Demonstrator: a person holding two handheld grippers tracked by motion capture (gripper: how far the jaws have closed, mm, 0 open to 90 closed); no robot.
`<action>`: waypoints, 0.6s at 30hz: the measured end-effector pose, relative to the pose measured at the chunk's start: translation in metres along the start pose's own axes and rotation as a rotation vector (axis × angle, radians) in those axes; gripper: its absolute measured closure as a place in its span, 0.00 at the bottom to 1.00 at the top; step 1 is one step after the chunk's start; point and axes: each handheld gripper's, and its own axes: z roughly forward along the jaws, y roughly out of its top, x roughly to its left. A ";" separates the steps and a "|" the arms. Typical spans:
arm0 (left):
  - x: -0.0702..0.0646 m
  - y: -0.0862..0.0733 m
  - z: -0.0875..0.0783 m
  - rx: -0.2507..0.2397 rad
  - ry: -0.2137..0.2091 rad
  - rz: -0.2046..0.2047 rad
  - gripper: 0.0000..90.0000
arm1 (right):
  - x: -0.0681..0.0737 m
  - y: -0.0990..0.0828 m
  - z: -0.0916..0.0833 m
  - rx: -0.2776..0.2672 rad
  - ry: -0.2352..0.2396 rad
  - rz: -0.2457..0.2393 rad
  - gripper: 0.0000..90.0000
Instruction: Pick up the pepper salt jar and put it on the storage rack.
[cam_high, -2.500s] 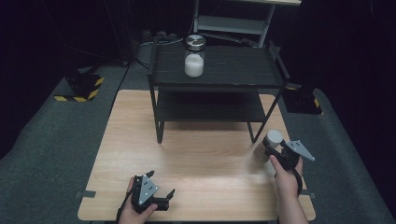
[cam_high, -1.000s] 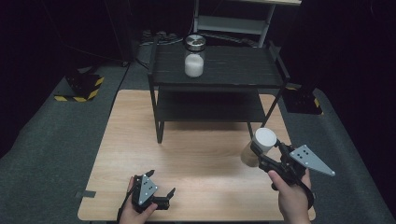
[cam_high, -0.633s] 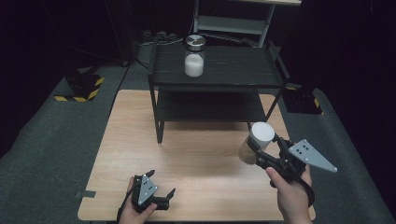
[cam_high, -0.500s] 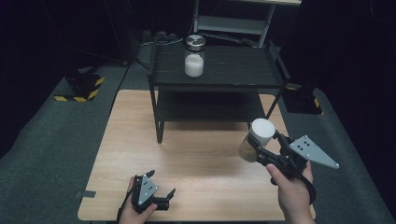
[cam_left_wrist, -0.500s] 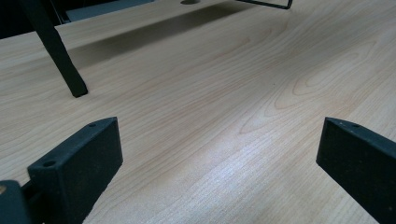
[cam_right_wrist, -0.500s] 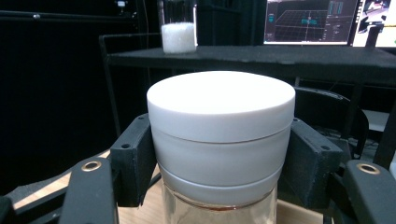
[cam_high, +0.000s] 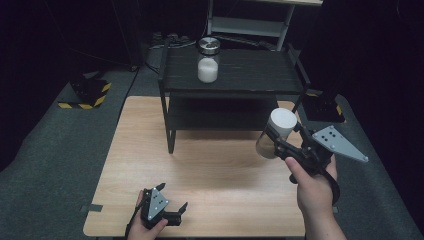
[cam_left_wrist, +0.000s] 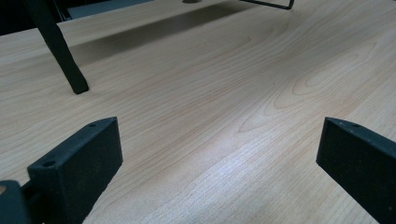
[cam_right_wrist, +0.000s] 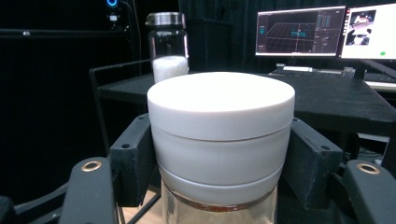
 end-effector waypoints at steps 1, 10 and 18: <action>0.000 0.000 0.000 0.000 0.000 0.000 0.01 | 0.000 0.000 0.000 0.000 0.000 0.000 0.38; 0.001 0.001 0.000 0.006 -0.015 0.018 0.01 | 0.002 0.021 0.017 -0.015 -0.033 0.004 0.38; 0.002 0.001 -0.001 0.011 -0.029 0.024 0.01 | 0.007 0.042 0.035 -0.032 -0.070 -0.025 0.38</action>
